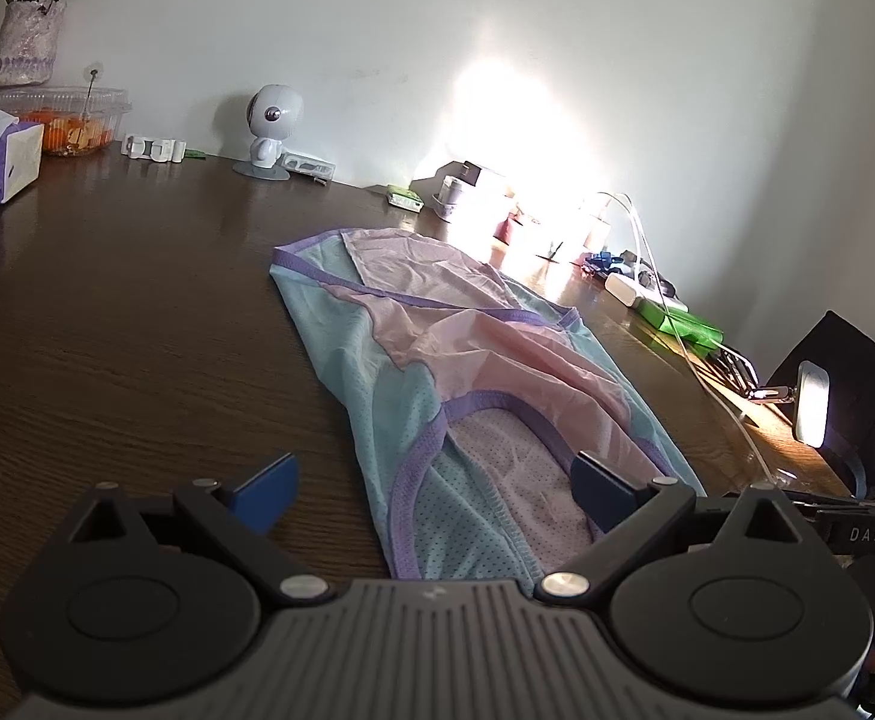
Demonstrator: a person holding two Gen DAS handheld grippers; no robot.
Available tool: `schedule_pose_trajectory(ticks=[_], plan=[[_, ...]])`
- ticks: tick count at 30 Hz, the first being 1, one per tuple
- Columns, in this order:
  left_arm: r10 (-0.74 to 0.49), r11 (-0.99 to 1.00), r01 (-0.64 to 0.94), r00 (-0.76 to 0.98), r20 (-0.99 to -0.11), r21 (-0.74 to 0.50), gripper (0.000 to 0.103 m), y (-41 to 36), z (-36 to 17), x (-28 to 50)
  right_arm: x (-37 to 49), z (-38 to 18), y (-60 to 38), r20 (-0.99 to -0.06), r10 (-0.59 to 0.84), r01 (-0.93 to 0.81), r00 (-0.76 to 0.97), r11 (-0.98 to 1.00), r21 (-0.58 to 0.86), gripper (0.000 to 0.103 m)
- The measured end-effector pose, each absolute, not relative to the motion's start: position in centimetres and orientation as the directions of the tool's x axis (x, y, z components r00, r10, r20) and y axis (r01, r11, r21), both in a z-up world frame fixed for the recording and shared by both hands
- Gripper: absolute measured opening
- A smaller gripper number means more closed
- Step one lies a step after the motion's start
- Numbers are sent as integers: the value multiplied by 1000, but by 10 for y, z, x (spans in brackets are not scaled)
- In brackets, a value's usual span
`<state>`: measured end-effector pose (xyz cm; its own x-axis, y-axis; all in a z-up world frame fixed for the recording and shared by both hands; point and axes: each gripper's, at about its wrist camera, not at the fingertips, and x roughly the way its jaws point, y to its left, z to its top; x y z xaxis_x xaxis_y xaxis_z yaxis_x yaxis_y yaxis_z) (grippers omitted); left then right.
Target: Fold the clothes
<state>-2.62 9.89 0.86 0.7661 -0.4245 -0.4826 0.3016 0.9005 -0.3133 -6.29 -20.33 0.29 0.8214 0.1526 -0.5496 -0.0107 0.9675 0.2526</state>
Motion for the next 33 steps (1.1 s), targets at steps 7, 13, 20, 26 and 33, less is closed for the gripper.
schedule_pose_trajectory(ticks=[7, 13, 20, 26, 33], plan=[[-427, 899, 302, 767, -479, -318, 99, 100, 9, -26, -62, 4, -203, -551, 144, -2, 822, 968, 251, 90], [-422, 901, 299, 772, -476, -315, 99, 100, 9, -27, -61, 4, -204, -550, 140, 5, 824, 967, 253, 90], [-410, 906, 291, 781, -471, -306, 99, 99, 9, -27, -61, 3, -205, -549, 132, 14, 825, 967, 253, 90], [-410, 907, 295, 778, -476, -301, 99, 98, 9, -27, -61, 3, -204, -548, 130, 16, 826, 967, 253, 90], [-422, 904, 305, 754, -503, -300, 103, 95, 8, -23, -60, 2, -197, -567, 142, -27, 811, 978, 206, 95]])
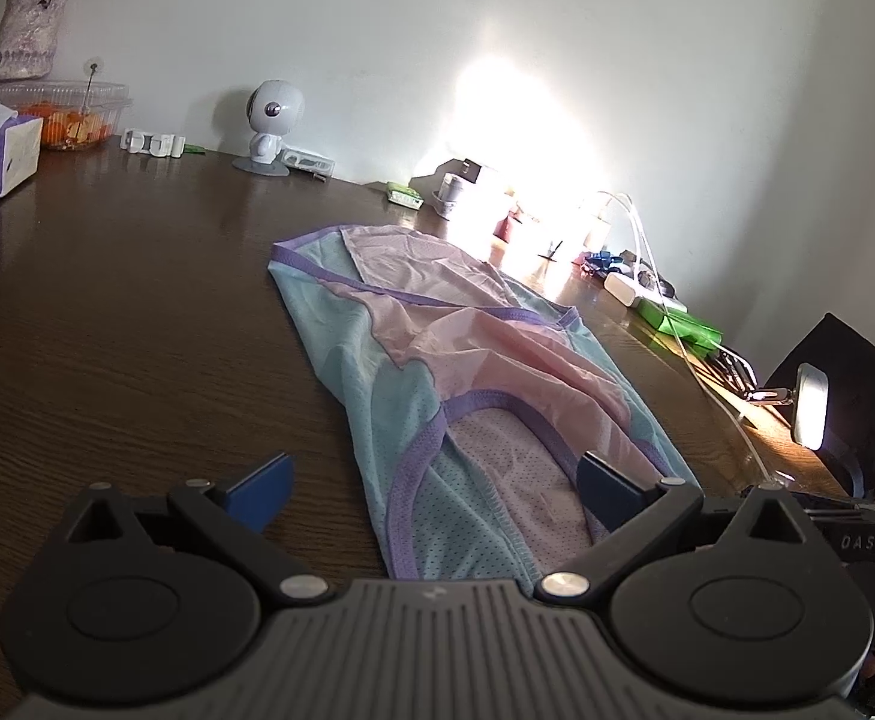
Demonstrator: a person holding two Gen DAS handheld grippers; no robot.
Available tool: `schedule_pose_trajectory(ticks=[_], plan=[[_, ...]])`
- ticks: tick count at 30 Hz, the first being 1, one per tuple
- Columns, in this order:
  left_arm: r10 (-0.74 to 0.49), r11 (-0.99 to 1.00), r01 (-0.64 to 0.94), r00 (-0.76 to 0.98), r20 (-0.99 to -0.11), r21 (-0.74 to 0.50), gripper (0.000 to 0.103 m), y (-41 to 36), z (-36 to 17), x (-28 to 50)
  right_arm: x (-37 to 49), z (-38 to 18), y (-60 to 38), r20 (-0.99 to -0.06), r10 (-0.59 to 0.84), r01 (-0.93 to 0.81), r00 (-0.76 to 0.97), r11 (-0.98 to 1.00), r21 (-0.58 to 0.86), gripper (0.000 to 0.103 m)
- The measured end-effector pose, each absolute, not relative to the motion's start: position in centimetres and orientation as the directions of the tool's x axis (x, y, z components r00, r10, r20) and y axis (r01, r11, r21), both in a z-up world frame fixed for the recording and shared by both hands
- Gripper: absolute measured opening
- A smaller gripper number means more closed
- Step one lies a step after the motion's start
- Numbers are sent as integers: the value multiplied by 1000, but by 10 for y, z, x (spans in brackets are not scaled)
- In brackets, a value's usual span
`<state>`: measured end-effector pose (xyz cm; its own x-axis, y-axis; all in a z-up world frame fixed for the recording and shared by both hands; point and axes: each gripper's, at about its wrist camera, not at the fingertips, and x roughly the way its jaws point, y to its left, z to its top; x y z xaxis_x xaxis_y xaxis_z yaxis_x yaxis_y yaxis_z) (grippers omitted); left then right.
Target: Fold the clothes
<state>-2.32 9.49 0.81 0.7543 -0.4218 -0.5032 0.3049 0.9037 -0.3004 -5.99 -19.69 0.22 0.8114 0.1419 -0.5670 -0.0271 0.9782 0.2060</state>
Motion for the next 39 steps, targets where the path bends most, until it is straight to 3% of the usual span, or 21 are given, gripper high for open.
schedule_pose_trajectory(ticks=[6, 9, 14, 16, 20, 21, 22, 26, 27, 29, 31, 32, 33, 34, 35, 36, 39], plan=[[-403, 908, 280, 784, -471, -311, 103, 100, 9, -27, -69, 2, -199, -547, 116, 17, 829, 973, 232, 95], [-396, 901, 211, 757, -520, -380, 103, 110, 12, -7, -64, 3, -202, -555, 89, 52, 827, 971, 233, 95], [-232, 942, -13, 698, -677, -336, 103, 127, 40, 87, -17, 26, -219, -671, 17, 176, 741, 960, 218, 95], [-206, 941, -42, 713, -670, -334, 103, 129, 44, 130, 13, 37, -226, -682, 17, 186, 731, 957, 223, 95], [-122, 974, -54, 689, -714, -219, 102, 109, 38, 212, 76, 44, -228, -710, 10, 169, 704, 969, 181, 95], [-120, 978, -44, 684, -720, -204, 99, 105, 34, 222, 91, 44, -225, -714, 12, 138, 700, 979, 152, 92], [-115, 981, -36, 677, -727, -188, 88, 101, 31, 231, 106, 43, -222, -718, 13, 107, 696, 987, 122, 90], [-118, 990, 22, 663, -739, -139, 87, 86, 21, 252, 166, 37, -221, -760, -55, 85, 648, 996, 0, 88], [-121, 991, 40, 671, -732, -127, 82, 83, 20, 250, 181, 34, -223, -768, -59, 86, 638, 996, -5, 88], [-84, 996, 64, 693, -716, -55, 63, 75, 18, 243, 210, 27, -227, -793, -65, 89, 605, 996, -13, 87], [-44, 995, 97, 713, -700, 36, 13, 69, 17, 235, 230, 20, -228, -809, -42, 84, 587, 996, 10, 78], [-70, 993, 114, 709, -702, 16, 7, 72, 18, 231, 237, 18, -227, -804, -42, 88, 593, 996, 13, 74], [-88, 994, 110, 701, -708, -15, 3, 78, 18, 228, 243, 20, -222, -800, -36, 75, 598, 997, 11, 54], [-90, 995, 98, 697, -712, -29, 2, 85, 19, 223, 250, 22, -217, -798, -26, 53, 602, 999, 7, 26], [-88, 996, 86, 694, -715, -40, 2, 91, 20, 218, 258, 23, -208, -806, -8, 17, 592, 1000, 3, 12], [-87, 996, 73, 690, -718, -50, 2, 98, 21, 213, 267, 24, -198, -814, -7, -8, 580, 1000, -14, 4], [-53, 996, -11, 691, -721, -84, 1, 133, 23, 175, 294, 25, -154, -824, 2, -107, 567, 992, -71, 3]])
